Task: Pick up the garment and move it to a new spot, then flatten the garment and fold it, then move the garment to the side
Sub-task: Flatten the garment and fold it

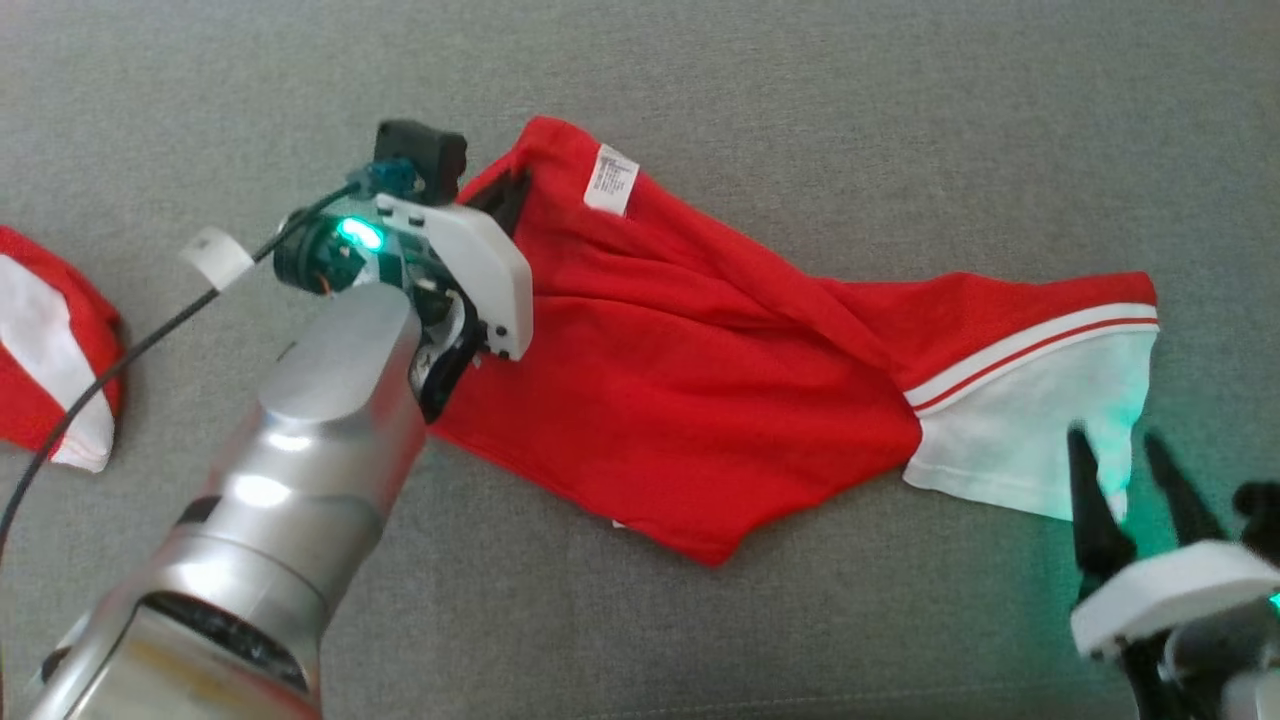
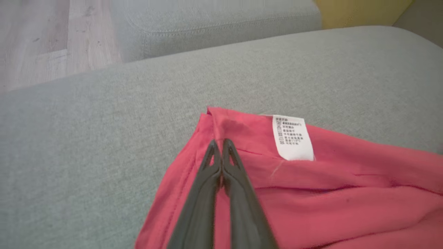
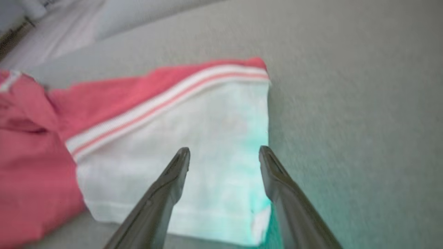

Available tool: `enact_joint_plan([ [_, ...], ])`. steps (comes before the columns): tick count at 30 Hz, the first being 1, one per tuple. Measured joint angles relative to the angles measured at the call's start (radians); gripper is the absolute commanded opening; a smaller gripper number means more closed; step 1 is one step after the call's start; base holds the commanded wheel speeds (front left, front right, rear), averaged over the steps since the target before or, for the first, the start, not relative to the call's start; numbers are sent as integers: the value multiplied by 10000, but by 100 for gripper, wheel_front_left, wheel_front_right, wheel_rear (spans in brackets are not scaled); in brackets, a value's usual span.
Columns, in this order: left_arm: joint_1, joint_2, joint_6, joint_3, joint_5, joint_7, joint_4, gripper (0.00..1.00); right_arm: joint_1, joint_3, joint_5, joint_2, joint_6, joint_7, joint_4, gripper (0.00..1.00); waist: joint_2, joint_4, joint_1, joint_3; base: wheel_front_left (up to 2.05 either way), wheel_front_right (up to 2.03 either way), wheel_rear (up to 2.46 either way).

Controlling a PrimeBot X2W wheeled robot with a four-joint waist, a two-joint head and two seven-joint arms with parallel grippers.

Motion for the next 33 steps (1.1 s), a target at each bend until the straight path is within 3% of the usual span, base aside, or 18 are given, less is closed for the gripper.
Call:
enact_joint_plan([
  [8, -210, 56, -2, -127, -21, -591, 8, 0, 205, -337, 309, 2, 0, 1191, 1041, 100, 0, 62, 0, -59, 0, 0, 0],
  [9, -210, 61, -2, -159, -56, -633, -2, 0, 172, -347, 391, -2, 0, 1327, 1120, 92, 0, 73, -1, -67, 0, 0, 0],
  [10, -211, 71, -2, -203, -56, -675, -6, 0, 138, -345, 522, -6, 0, 1473, 1160, 36, 0, 88, 0, -75, 0, 0, 0],
  [11, -210, 86, -2, -222, -58, -794, -29, 0, 90, -341, 621, -19, 0, 1613, 1195, 0, 0, 101, 0, -86, 0, 0, 0],
  [17, -211, 499, -65, -228, -44, -1751, -583, 0, 43, -355, 989, -35, 0, 2228, 798, 0, 0, 155, 0, -225, 0, 0, 0],
  [22, -222, 1216, 305, -27, 224, -2888, -2044, 0, -116, -1114, 278, 23, 0, 2220, -1172, 0, 0, 187, 0, -556, 0, 0, 0],
  [27, -207, 2109, 1168, 412, 416, -3273, -4752, 0, -709, -1756, -328, -286, 0, 2403, -3641, 0, 0, 319, 0, -1075, 0, 0, 0],
  [33, 40, 3651, 2558, 1074, 963, -2813, -9260, 0, -2617, -2307, -596, -1513, 0, 2623, -5634, 0, 0, 457, -1, -1657, 0, 0, 0],
])
